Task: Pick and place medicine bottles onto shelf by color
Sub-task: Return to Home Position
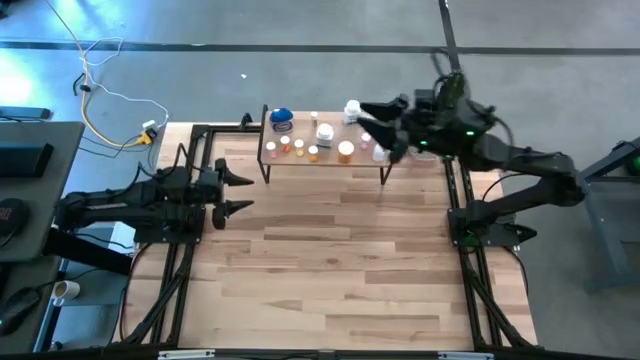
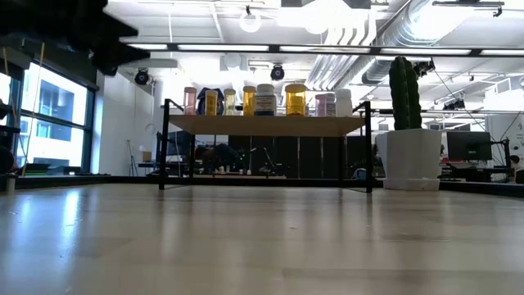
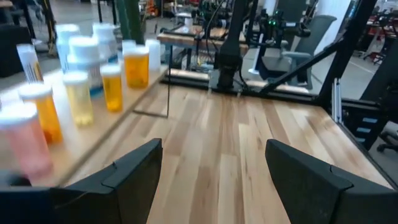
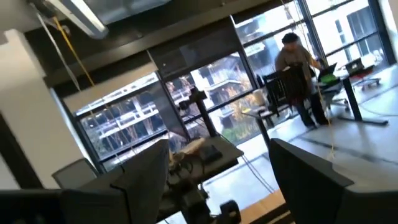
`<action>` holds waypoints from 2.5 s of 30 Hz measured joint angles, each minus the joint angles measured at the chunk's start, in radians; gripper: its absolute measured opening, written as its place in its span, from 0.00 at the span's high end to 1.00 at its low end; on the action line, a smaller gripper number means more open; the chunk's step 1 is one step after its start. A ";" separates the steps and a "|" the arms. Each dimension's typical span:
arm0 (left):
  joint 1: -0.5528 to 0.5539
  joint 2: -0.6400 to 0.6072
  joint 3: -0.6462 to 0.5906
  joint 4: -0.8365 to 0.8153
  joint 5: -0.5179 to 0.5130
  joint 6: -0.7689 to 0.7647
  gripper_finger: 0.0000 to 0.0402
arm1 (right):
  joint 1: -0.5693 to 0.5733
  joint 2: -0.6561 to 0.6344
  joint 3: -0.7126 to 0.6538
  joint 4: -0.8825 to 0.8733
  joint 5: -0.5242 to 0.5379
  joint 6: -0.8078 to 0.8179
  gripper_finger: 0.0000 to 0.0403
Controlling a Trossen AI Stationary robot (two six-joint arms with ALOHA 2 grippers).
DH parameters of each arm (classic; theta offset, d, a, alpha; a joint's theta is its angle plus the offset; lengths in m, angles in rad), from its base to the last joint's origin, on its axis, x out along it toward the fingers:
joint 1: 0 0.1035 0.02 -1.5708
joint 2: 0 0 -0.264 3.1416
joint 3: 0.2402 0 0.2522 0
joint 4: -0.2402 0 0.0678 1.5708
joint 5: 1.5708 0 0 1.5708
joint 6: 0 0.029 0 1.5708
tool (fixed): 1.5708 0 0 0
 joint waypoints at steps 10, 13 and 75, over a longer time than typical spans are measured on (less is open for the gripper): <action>0.000 -0.115 -0.213 0.135 0.005 -0.174 0.31 | 0.048 -0.220 0.000 -0.287 0.093 -0.121 0.34; 0.000 -0.125 -0.268 0.225 0.004 -0.202 0.31 | 0.062 -0.274 0.000 -0.394 0.125 -0.154 0.34; 0.002 -0.107 -0.319 0.310 0.019 -0.274 0.31 | 0.301 -0.977 -1.313 0.163 0.362 -0.043 0.34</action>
